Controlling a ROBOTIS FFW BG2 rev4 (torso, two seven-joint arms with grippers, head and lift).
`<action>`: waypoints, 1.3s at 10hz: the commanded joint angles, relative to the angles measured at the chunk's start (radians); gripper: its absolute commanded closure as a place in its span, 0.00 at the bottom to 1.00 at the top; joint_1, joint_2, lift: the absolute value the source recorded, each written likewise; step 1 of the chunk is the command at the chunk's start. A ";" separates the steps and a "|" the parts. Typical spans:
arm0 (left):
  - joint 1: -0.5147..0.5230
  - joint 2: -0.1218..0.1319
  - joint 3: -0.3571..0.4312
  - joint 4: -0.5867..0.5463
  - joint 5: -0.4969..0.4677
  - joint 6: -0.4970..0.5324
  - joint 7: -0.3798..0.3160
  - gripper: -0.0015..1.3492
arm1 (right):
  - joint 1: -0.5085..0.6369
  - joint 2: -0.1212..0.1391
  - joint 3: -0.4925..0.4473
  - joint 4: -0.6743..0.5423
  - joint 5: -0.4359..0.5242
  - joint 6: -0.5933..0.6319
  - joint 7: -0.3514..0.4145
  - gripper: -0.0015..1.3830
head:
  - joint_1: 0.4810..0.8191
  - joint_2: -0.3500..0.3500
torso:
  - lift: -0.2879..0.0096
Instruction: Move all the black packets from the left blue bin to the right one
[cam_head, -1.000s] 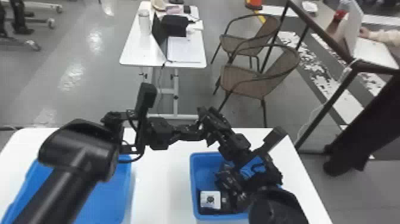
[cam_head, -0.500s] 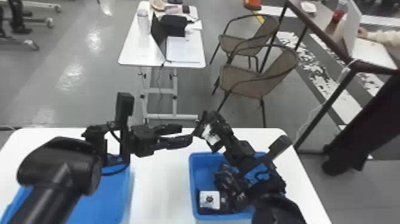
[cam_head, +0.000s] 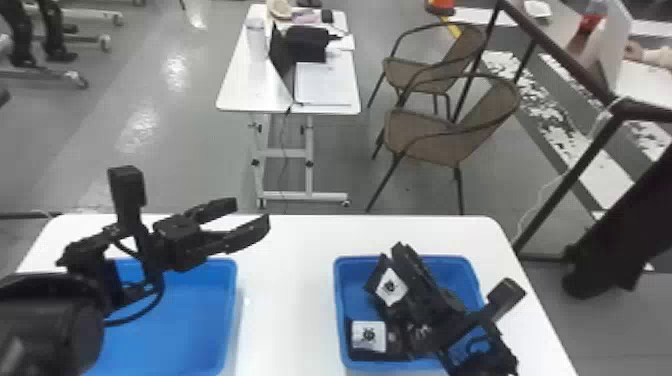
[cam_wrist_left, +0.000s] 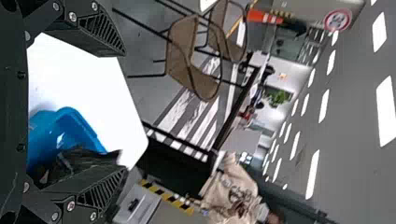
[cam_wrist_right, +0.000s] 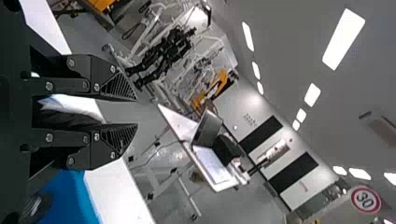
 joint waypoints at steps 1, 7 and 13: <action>0.051 0.026 0.082 -0.060 0.023 0.002 0.009 0.14 | 0.017 0.013 -0.080 0.030 0.045 -0.009 -0.017 0.13 | 0.63 0.37 | 0.97; 0.323 -0.071 0.332 -0.099 -0.142 -0.536 0.061 0.14 | 0.330 0.013 -0.124 -0.378 0.355 -0.347 -0.121 0.17 | 0.63 0.44 | 0.97; 0.565 -0.125 0.275 -0.109 -0.104 -0.780 0.145 0.14 | 0.617 0.013 -0.285 -0.490 0.445 -0.486 -0.132 0.17 | 0.63 0.34 | 0.97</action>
